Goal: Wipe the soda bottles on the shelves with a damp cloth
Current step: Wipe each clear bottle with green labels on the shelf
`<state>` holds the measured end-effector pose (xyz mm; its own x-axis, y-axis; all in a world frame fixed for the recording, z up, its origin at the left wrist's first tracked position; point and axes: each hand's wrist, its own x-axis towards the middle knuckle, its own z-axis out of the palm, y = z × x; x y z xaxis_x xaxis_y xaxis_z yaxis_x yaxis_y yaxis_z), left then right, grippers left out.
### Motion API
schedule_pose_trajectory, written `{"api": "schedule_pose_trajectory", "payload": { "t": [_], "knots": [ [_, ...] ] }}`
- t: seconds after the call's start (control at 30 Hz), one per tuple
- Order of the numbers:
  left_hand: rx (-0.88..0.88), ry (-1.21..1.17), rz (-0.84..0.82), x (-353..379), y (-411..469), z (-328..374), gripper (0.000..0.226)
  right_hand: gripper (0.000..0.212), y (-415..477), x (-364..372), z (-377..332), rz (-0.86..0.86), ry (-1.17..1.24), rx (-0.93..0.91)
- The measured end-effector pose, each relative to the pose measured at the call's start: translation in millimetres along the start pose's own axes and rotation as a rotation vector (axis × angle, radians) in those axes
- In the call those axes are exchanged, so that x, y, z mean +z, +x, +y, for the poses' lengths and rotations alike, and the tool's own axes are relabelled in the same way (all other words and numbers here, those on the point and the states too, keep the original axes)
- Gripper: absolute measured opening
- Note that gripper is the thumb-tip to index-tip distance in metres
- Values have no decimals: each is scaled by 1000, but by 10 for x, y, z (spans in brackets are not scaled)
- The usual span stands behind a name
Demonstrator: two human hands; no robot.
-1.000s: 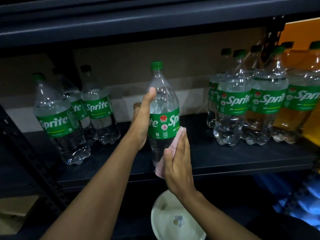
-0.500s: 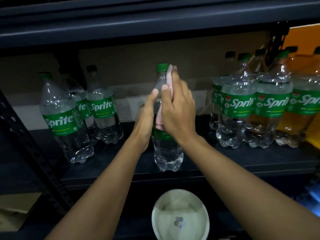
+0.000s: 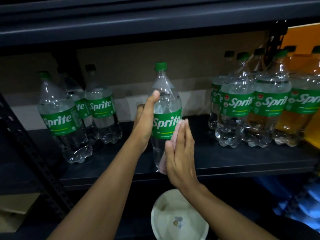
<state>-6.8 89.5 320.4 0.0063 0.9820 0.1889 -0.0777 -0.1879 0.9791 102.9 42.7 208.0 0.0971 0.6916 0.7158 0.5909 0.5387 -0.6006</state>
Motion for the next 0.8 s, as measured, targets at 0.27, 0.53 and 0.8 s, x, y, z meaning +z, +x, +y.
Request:
{"api": "schedule_pose_trajectory", "payload": {
  "t": [0.27,0.53,0.8],
  "knots": [
    [54,-55,-75,-18,-358,-433,91,52,1118,-307,-537,18,139,-1],
    [41,-34,122,115,-288,-540,101,47,729,-59,-214,38,498,215],
    [-174,-276,243,232,-449,-372,84,49,154,-397,54,-226,216,218]
  ]
}}
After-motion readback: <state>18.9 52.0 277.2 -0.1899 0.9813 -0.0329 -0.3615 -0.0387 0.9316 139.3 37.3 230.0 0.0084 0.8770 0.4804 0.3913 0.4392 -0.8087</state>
